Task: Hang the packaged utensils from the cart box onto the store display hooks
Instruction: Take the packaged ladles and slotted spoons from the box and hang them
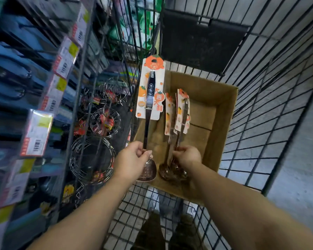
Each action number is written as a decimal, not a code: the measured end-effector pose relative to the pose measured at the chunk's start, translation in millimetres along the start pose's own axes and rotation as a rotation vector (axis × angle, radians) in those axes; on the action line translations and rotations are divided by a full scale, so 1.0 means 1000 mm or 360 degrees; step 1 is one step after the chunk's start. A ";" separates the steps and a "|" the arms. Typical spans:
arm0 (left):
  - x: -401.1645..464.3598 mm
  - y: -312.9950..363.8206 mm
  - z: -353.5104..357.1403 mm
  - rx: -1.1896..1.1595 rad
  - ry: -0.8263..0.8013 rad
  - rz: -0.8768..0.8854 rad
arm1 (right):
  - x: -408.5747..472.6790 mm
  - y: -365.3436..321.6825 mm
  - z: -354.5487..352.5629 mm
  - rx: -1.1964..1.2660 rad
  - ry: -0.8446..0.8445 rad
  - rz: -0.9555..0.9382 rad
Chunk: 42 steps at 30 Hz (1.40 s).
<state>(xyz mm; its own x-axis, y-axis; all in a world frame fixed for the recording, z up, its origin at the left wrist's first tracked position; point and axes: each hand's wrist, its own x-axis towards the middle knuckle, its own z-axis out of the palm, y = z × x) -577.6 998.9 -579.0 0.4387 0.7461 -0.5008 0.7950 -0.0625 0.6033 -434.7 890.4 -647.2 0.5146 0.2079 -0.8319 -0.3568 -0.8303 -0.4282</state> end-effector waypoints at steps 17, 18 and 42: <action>-0.152 0.098 -0.121 0.0272 0.0453 0.0411 | -0.241 -0.073 -0.076 -0.0072 0.0338 -0.0965; -0.170 0.096 -0.127 0.0239 0.0511 0.0400 | -0.259 -0.072 -0.078 -0.0106 0.0338 -0.1055; -0.735 -0.163 -0.186 -0.0384 0.1875 -0.0293 | -0.696 0.194 0.115 -0.0871 -0.0774 -0.2488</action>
<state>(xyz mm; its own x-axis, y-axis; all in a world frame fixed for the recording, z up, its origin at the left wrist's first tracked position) -1107.7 583.9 -193.1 -0.4213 0.8838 0.2035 0.6520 0.1391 0.7454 -951.7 643.9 -192.1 -0.2134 0.9645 0.1557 0.5504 0.2504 -0.7965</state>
